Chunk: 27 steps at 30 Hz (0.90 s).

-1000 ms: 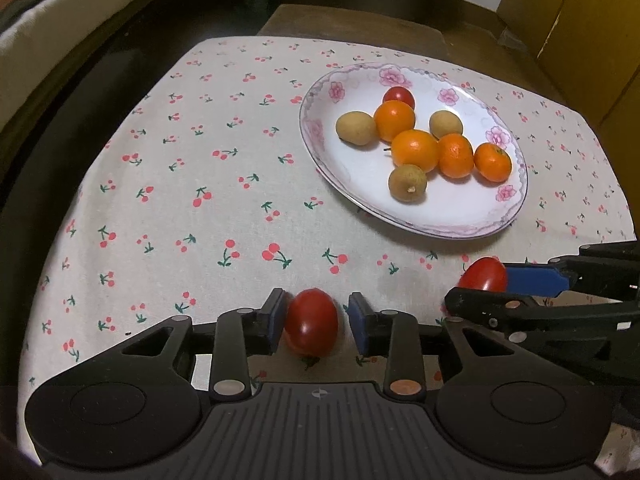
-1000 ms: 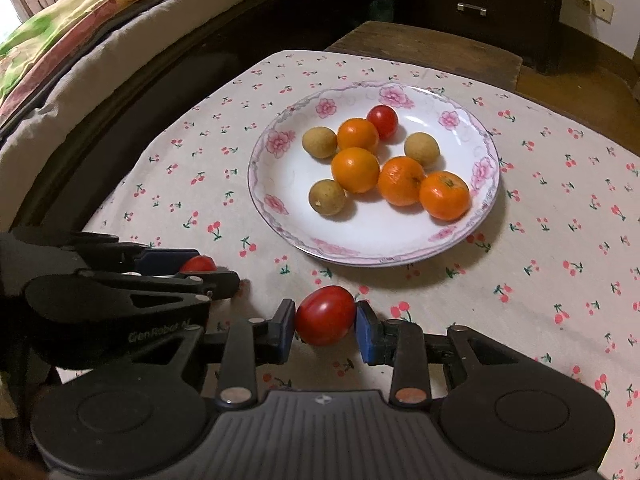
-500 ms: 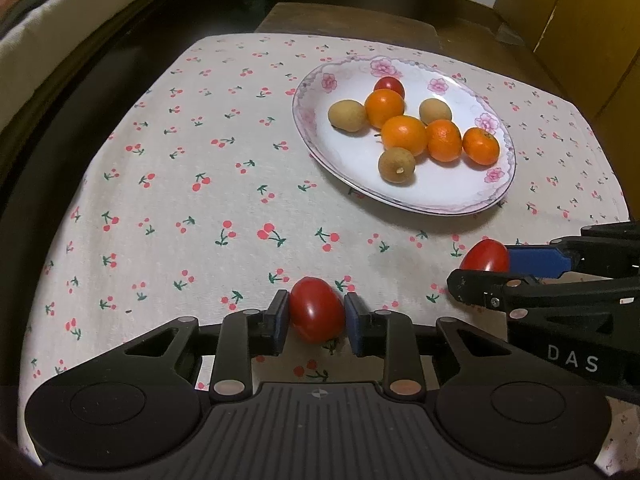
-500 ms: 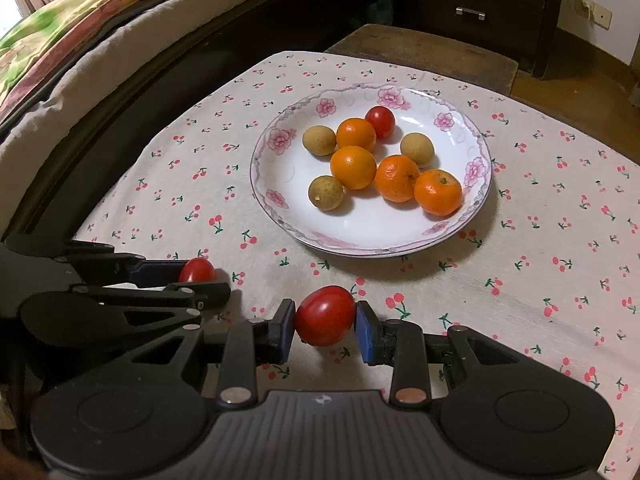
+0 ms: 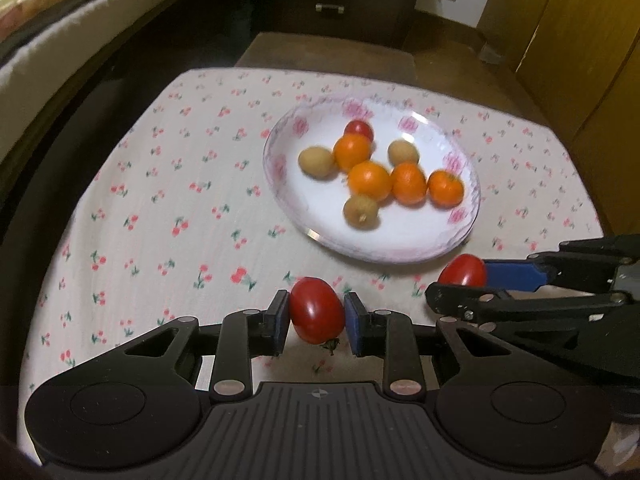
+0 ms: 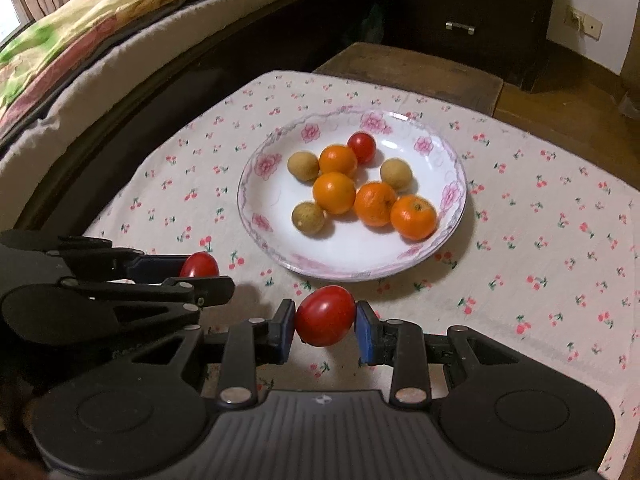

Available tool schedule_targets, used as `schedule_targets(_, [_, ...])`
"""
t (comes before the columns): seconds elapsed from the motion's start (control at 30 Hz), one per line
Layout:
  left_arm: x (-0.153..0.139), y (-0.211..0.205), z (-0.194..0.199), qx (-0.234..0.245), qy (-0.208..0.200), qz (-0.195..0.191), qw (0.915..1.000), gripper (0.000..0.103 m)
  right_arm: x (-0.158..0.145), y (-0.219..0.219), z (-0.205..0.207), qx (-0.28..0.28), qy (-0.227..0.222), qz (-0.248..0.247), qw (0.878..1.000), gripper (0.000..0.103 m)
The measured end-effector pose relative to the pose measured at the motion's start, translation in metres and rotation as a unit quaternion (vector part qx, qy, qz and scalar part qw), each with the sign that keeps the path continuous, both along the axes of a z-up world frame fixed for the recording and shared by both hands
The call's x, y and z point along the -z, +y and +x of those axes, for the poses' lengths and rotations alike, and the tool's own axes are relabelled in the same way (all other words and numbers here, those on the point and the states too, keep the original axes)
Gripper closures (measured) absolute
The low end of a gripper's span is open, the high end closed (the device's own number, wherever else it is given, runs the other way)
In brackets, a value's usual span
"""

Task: Organize fruits
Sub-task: 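Carry both held red tomatoes over the white plate, then lower both tomatoes into the plate and open both tools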

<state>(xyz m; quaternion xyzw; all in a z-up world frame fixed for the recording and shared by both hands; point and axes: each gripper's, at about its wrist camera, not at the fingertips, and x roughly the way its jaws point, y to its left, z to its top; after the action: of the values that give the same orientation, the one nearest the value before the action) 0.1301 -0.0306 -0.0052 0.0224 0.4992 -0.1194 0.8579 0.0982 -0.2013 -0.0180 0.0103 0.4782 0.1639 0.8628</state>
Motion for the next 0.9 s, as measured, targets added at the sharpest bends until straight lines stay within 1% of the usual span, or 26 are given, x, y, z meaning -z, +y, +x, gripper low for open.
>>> schedule_targets(0.17, [-0.009,-0.007,0.010,-0.001,-0.009,-0.012,0.9999,0.066,-0.011,-0.007,0.007,0.009,-0.013,0.002,1.000,0.070])
schedule_targets(0.3, [-0.012,-0.013,0.019,0.001,-0.013,-0.010,0.9999,0.066,-0.013,-0.012,0.013,0.018,-0.018,0.003,1.000,0.070])
schedule_targets(0.63, [-0.006,-0.024,0.047,-0.004,-0.012,-0.005,0.9999,0.067,-0.007,-0.022,0.041,0.038,-0.017,0.009,0.999,0.069])
schedule_targets(0.9, [0.002,-0.027,0.058,-0.007,-0.006,-0.001,1.0000,0.067,0.002,-0.025,0.052,0.043,-0.011,0.011,0.999,0.069])
